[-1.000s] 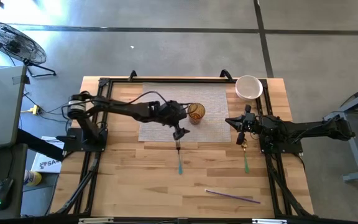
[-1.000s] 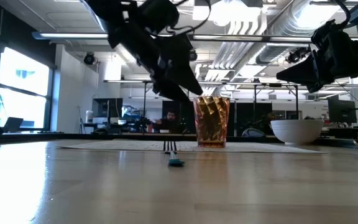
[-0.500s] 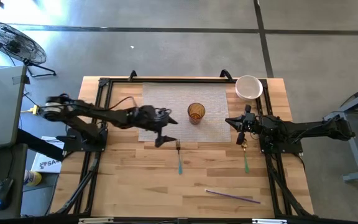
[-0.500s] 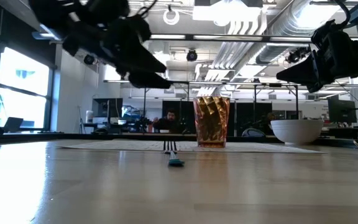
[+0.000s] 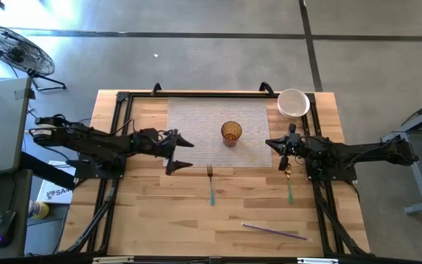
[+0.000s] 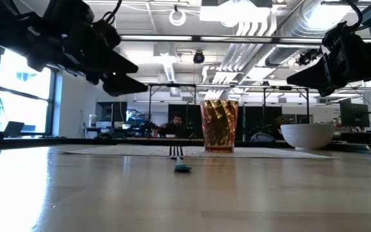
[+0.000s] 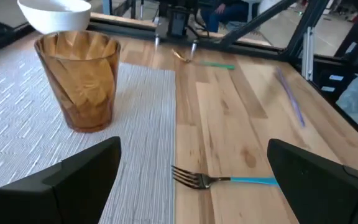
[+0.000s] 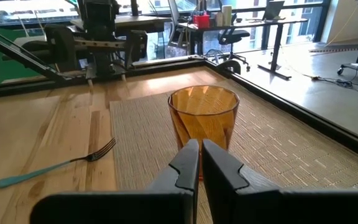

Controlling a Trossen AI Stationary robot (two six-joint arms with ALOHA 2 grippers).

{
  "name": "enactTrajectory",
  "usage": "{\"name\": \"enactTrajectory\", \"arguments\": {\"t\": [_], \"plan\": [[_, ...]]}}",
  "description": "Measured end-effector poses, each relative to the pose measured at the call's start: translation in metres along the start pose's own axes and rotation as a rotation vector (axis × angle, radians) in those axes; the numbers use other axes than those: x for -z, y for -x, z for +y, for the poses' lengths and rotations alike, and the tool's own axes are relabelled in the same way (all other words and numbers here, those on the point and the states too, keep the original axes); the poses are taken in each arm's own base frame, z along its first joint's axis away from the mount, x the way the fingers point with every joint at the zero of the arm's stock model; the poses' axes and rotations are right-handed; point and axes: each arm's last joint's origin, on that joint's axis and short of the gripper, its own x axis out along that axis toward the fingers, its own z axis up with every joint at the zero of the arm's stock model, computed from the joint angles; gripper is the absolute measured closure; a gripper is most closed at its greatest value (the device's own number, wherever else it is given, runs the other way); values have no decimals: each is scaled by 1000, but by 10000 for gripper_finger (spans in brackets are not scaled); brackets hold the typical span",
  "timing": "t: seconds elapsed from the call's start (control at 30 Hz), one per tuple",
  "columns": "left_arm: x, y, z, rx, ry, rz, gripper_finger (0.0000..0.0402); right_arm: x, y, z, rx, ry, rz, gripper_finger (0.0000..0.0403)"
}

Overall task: Pick & Place Utensil
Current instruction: Put the brown cup on the gray mat

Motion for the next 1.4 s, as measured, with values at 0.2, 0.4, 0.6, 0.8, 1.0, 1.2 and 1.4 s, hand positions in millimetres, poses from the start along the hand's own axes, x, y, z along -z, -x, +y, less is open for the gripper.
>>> {"name": "enactTrajectory", "arguments": {"t": [0.2, 0.4, 0.6, 0.8, 1.0, 1.2, 1.4], "plan": [[5, 0, 0, -3, 35, 51, 2, -6, 0, 0, -7, -17, -56, 391], [6, 0, 0, 0, 42, 65, 2, -14, 1, 1, -13, -120, -141, 391], [5, -1, -6, 28, 40, 45, 2, -20, 2, -1, 60, -139, -206, 391], [4, -2, -19, 83, -28, 27, 2, -28, 4, -3, 97, -176, -298, 391], [2, -2, -24, 102, -68, 1, 2, -34, 4, 4, -88, -174, -344, 391], [1, -2, -23, 79, -70, -12, 2, -24, -9, 7, -124, -197, -240, 391], [1, -2, -21, 25, -68, -17, 2, -8, -25, 10, -102, -180, -110, 391]]}}
